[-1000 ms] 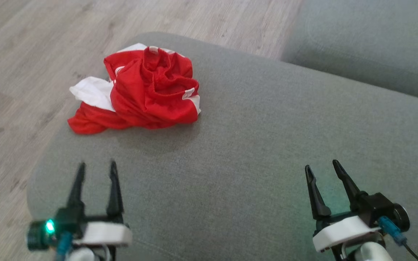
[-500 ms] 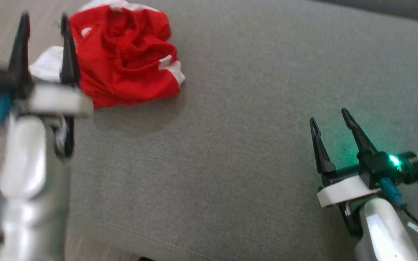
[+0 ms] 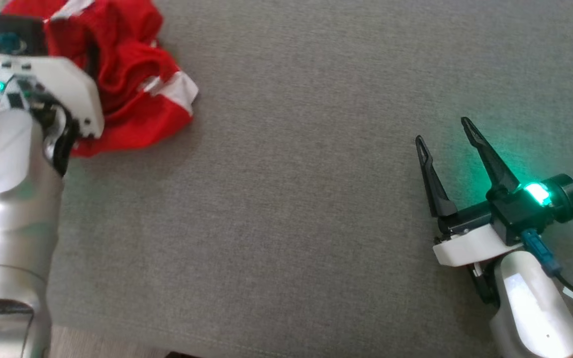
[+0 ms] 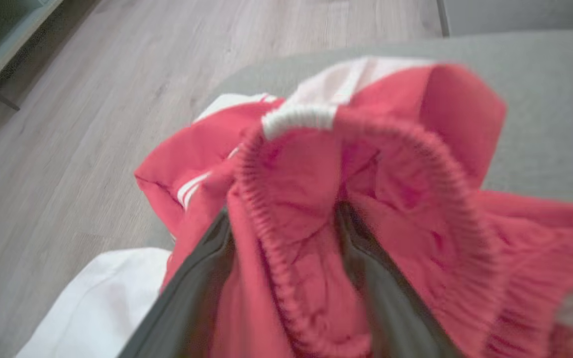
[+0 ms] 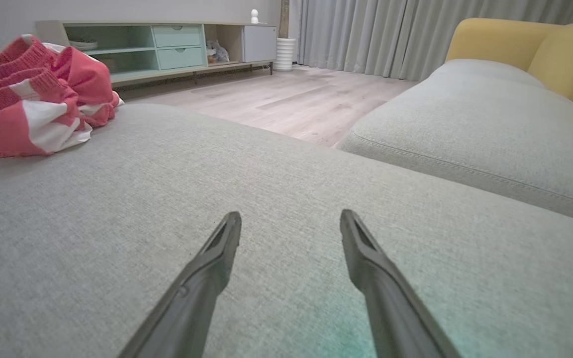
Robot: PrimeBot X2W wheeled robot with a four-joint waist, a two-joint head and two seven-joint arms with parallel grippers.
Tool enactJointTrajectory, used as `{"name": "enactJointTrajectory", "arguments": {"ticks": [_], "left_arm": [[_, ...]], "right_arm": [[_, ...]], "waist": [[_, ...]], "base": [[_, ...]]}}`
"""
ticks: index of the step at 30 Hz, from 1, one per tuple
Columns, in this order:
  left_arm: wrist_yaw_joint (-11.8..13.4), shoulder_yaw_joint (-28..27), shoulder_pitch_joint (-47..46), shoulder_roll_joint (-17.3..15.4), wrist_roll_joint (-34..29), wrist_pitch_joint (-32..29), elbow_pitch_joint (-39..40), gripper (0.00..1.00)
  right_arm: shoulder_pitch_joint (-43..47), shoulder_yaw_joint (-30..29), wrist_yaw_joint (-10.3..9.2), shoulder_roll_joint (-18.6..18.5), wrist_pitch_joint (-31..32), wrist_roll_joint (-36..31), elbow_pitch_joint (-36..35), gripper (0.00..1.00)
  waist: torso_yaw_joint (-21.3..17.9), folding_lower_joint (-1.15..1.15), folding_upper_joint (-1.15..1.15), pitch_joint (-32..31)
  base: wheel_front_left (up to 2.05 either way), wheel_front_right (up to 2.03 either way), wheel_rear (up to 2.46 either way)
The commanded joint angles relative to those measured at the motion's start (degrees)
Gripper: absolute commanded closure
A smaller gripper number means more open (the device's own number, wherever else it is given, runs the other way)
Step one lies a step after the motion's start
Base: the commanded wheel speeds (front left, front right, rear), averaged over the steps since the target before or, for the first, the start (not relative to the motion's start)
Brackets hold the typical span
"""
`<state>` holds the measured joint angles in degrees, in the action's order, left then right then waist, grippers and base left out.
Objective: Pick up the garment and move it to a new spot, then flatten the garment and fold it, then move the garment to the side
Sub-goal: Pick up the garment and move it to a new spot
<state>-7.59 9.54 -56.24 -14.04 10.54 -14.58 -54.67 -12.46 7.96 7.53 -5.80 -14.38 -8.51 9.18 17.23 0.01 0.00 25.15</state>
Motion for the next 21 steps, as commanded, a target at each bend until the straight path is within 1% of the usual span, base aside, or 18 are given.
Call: {"name": "enactJointTrajectory", "arguments": {"ticks": [1,2,3,4,7,8,9,12,17,21], "left_arm": [[0.13,-0.86,-2.14,-4.3,0.01,-0.01,0.87,0.0],[0.12,-0.1,-2.17,-4.48,0.68,0.17,-0.35,0.09],[0.12,0.43,-2.21,-4.58,1.64,0.54,-1.38,0.73],[0.12,1.07,-2.29,-4.73,2.52,1.07,-2.17,1.0],[0.11,3.61,-3.05,-5.94,3.75,4.71,-2.66,1.0],[0.11,4.86,-4.32,-6.89,4.13,7.98,-2.1,1.0],[0.11,5.5,-5.03,-7.34,4.17,9.54,-1.69,1.0],[0.11,7.31,-6.93,-8.83,3.74,13.51,-0.09,1.0],[0.11,11.43,-10.77,-11.09,2.08,16.47,5.61,1.0],[0.1,15.08,-13.29,-12.53,2.04,15.96,11.86,1.0]], "right_arm": [[-0.63,1.7,-0.04,0.07,-0.62,0.57,-2.06,0.0],[-0.58,1.69,-0.04,0.05,-0.62,0.65,-2.18,0.0],[-0.54,1.72,-0.04,0.06,-0.62,0.71,-2.28,0.0],[-0.51,1.75,-0.04,0.07,-0.62,0.75,-2.34,0.0],[-0.53,1.84,-0.04,0.29,-0.62,0.81,-2.33,0.0],[-0.78,2.05,-0.04,0.5,-0.62,0.95,-2.36,0.0],[-0.96,2.13,-0.04,0.64,-0.62,1.1,-2.4,0.0],[-0.76,2.4,-0.04,1.4,-0.62,1.84,-2.16,0.0],[0.16,3.07,-0.04,2.56,-0.62,3.55,-1.98,0.0],[1.24,3.89,-0.04,2.86,-0.62,6.04,-2.25,0.0]], "waist": [[-0.73,-0.01,0.0,0.58],[-0.86,-0.01,0.0,0.65],[-0.98,-0.01,0.0,0.71],[-1.07,-0.01,0.0,0.72],[-1.15,-0.01,0.0,0.39],[-1.18,-0.01,0.0,-0.1],[-1.31,-0.01,0.0,-0.58],[-2.38,-0.01,0.0,-3.52],[-5.68,-0.01,0.0,-8.94],[-10.28,-0.01,0.0,-13.23]], "base": [[0.0,0.0,0.0],[0.0,0.0,0.0],[0.0,0.0,0.0],[0.0,0.0,0.0],[0.0,0.0,0.0],[0.0,0.0,0.0],[0.0,0.0,0.0],[0.0,0.0,0.0],[0.0,0.0,0.0],[0.0,0.0,0.0]]}}
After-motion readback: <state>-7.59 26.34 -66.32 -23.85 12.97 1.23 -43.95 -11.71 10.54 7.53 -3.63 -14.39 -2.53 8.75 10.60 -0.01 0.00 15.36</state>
